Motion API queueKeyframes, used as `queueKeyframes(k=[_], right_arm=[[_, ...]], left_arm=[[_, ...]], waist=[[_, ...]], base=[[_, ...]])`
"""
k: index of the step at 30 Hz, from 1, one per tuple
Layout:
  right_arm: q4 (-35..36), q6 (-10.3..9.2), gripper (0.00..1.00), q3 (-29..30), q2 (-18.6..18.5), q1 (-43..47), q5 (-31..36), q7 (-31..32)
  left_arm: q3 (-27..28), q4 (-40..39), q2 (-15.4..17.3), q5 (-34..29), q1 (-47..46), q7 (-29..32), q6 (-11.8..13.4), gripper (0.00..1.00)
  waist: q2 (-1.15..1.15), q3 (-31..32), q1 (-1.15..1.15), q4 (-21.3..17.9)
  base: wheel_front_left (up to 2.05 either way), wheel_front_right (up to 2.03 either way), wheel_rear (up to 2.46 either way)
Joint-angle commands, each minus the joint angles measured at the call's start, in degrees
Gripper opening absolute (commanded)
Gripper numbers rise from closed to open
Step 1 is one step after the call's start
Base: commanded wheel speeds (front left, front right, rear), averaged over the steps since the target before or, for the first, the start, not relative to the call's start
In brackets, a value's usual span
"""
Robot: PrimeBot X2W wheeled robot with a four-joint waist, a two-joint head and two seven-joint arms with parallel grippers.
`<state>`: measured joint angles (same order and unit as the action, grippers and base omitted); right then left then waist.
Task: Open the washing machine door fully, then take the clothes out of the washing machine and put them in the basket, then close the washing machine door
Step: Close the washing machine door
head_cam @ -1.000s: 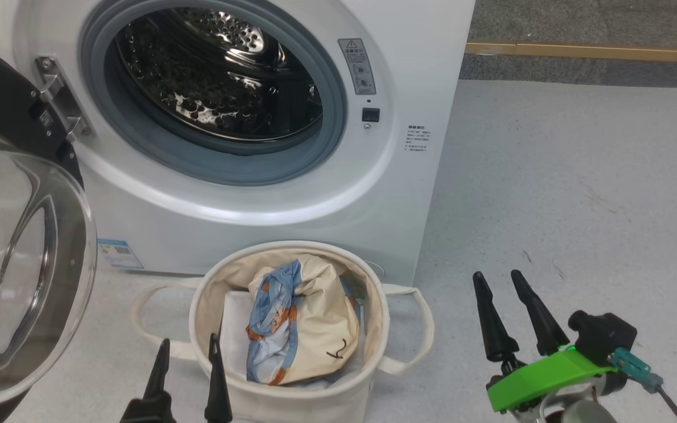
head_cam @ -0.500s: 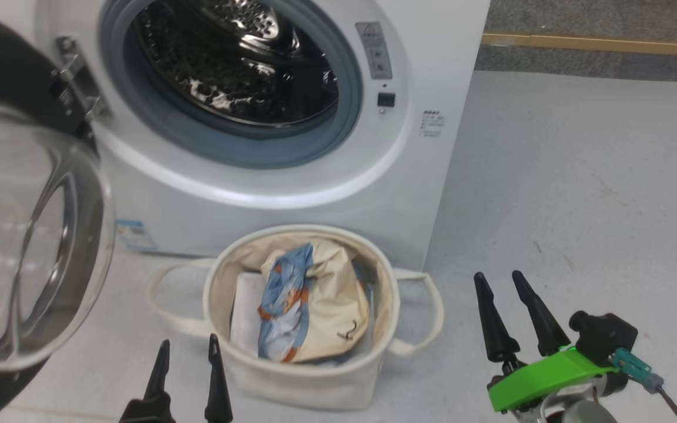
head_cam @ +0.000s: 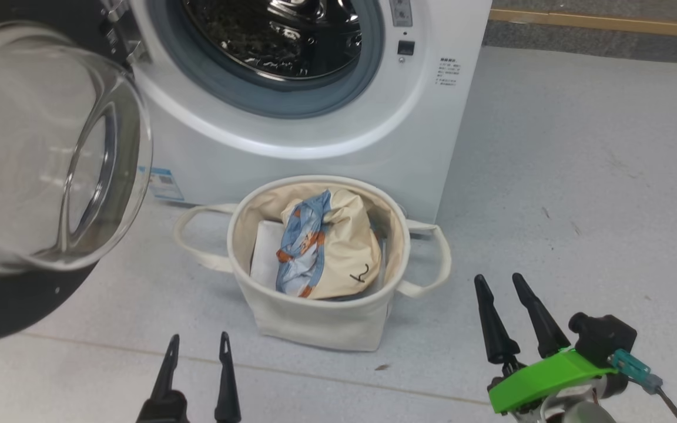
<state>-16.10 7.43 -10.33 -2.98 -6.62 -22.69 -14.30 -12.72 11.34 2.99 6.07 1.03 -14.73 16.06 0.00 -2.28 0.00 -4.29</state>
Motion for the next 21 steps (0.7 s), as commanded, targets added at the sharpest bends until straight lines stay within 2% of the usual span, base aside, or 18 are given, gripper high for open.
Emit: queueKeyframes(k=[1, 11, 21], right_arm=[[1.63, 0.06, 1.00, -1.09, 0.11, -1.17, 0.50, -0.70], [2.31, 0.06, 1.00, -0.91, 0.11, -1.57, 0.49, -0.70], [5.98, 0.06, 1.00, -1.76, 0.11, -2.71, 2.80, -0.70]], left_arm=[[1.28, -2.18, -0.11, -0.53, -2.51, -0.27, -0.14, 1.00], [-0.11, -2.63, -0.11, -1.41, -3.35, -0.27, -0.35, 1.00], [-4.12, -4.24, -0.11, -0.33, -4.71, -0.27, 1.10, 1.00]], waist=[[0.00, -0.14, 0.00, 0.30], [0.00, -0.92, 0.00, 2.40], [0.00, -2.93, 0.00, 12.24]], base=[[-0.76, 0.76, 0.00], [-0.18, 0.18, 0.00], [0.00, 0.00, 0.00]])
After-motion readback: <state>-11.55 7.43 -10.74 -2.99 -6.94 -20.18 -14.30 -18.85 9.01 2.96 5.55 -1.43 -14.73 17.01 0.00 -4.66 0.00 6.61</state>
